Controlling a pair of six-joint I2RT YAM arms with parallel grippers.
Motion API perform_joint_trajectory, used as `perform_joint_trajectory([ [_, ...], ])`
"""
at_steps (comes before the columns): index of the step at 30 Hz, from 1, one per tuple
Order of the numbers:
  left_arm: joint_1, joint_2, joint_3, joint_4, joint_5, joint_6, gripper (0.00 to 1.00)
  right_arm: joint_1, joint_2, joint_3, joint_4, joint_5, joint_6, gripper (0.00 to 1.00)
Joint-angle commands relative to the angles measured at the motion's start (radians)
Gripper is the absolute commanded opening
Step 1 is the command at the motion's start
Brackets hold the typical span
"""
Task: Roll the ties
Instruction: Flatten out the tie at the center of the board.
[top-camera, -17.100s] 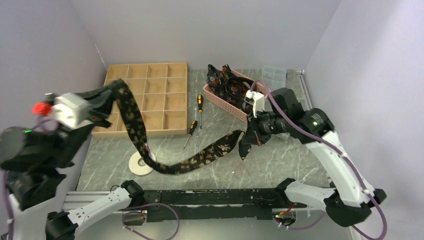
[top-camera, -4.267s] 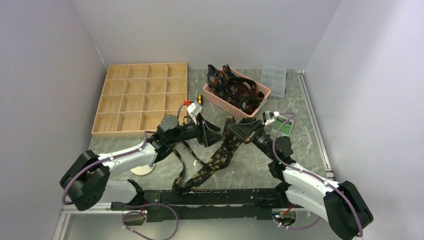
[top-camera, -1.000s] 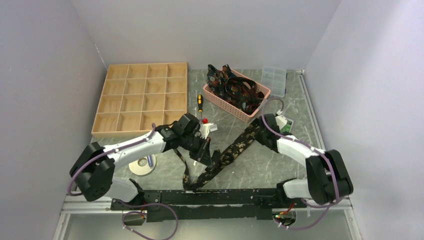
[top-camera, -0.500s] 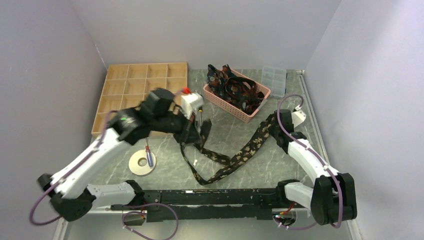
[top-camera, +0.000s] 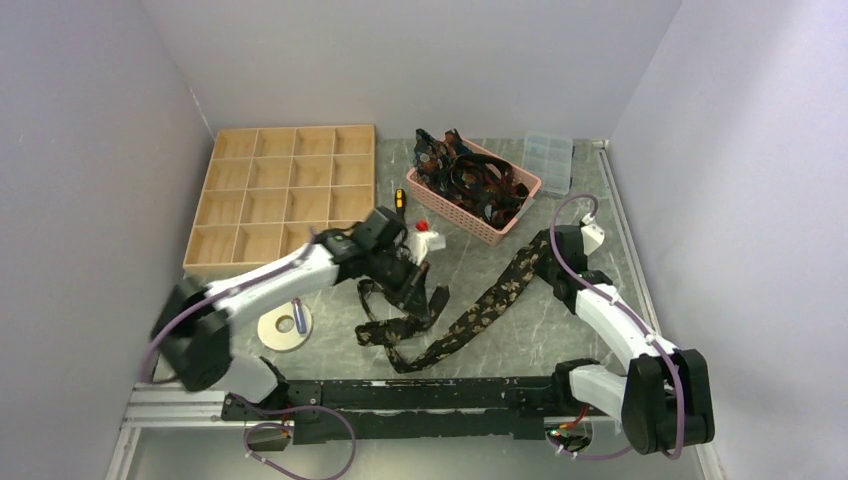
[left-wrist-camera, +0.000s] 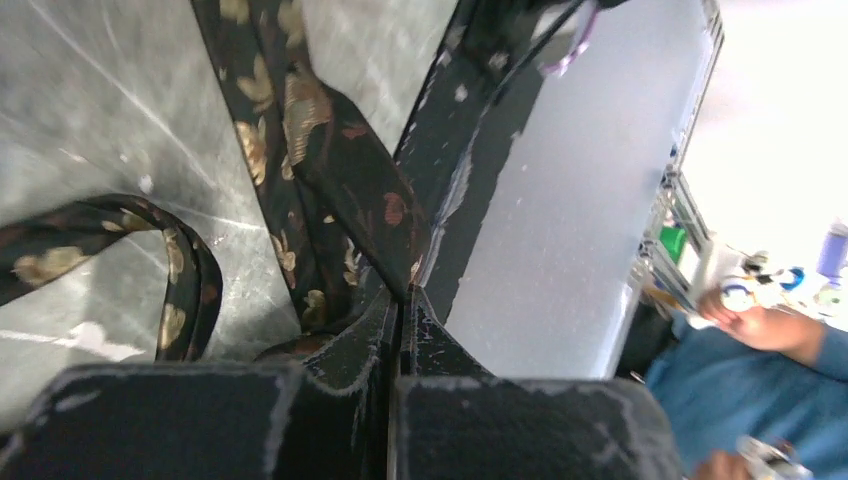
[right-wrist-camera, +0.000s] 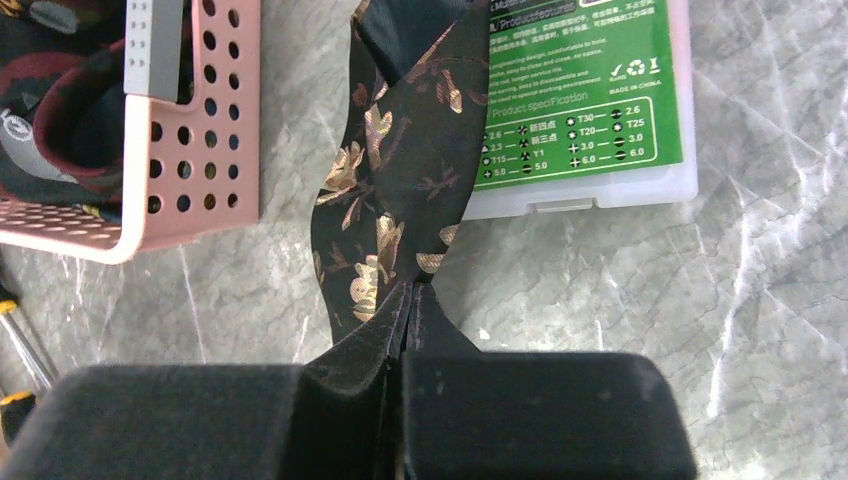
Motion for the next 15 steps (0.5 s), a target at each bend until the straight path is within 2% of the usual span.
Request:
perform_joint_trajectory([
  [1, -0.026, 0.156, 0.004, 0.238, 0.235, 0.019, 0.03, -0.003, -0.032, -0.021, 0.050, -0.038, -0.043, 0.00],
  [8, -0.068, 0.542, 0.225, 0.168, 0.342, 0.129, 0.03, 0.002, -0.060, -0.082, 0.077, -0.072, -0.045, 0.00],
  [15, -0.082, 0.778, 0.380, 0.087, 0.400, 0.169, 0.03, 0.004, -0.056, -0.127, 0.104, -0.089, -0.046, 0.00],
])
